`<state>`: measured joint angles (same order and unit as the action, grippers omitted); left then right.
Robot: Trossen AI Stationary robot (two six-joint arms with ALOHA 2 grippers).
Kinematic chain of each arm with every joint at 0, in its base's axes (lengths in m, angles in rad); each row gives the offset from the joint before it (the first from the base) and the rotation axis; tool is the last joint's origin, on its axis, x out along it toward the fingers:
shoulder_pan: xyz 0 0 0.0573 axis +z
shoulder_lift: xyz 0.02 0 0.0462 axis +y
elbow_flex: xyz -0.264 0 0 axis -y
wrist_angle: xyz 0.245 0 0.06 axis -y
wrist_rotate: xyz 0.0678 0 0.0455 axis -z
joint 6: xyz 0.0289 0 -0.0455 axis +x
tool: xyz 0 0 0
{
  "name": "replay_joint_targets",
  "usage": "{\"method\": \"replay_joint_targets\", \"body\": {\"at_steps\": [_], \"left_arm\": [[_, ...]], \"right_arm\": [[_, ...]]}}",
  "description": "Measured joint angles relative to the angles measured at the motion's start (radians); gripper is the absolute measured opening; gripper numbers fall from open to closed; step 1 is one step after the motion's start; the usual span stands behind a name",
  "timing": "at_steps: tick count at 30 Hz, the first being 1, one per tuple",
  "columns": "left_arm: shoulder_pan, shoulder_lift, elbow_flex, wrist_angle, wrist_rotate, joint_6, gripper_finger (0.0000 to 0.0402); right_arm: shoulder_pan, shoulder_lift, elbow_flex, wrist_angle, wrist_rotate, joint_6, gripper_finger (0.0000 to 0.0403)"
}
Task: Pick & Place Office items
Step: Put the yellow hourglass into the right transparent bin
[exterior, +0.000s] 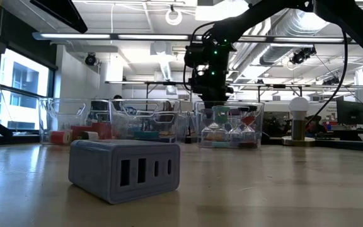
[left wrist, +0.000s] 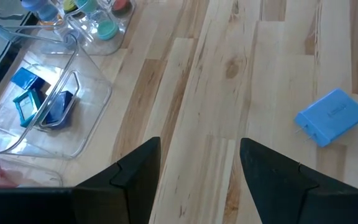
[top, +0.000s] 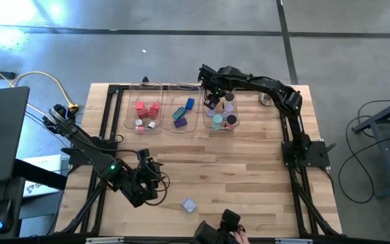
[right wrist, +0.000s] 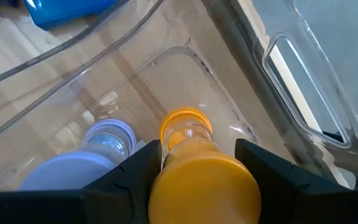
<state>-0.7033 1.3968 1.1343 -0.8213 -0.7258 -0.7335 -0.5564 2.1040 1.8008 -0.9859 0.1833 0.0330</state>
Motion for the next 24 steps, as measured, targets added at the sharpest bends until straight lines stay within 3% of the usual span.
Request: {"method": "replay_joint_targets", "body": {"at_steps": [12,17,24], "left_arm": [[0.000,0.000,0.000,0.011,0.000,0.000,0.0211],[0.000,0.000,0.000,0.016,0.000,0.000,0.0211],[0.000,0.000,0.000,0.016,0.000,0.000,0.0211]], "right_arm": [[0.000,0.000,0.000,-0.003,-0.019,-0.012,0.0201],[0.000,0.000,0.000,-0.004,-0.107,-0.008,0.0244],[0.000,0.000,0.000,0.028,0.021,-0.003,0.0303]]}}
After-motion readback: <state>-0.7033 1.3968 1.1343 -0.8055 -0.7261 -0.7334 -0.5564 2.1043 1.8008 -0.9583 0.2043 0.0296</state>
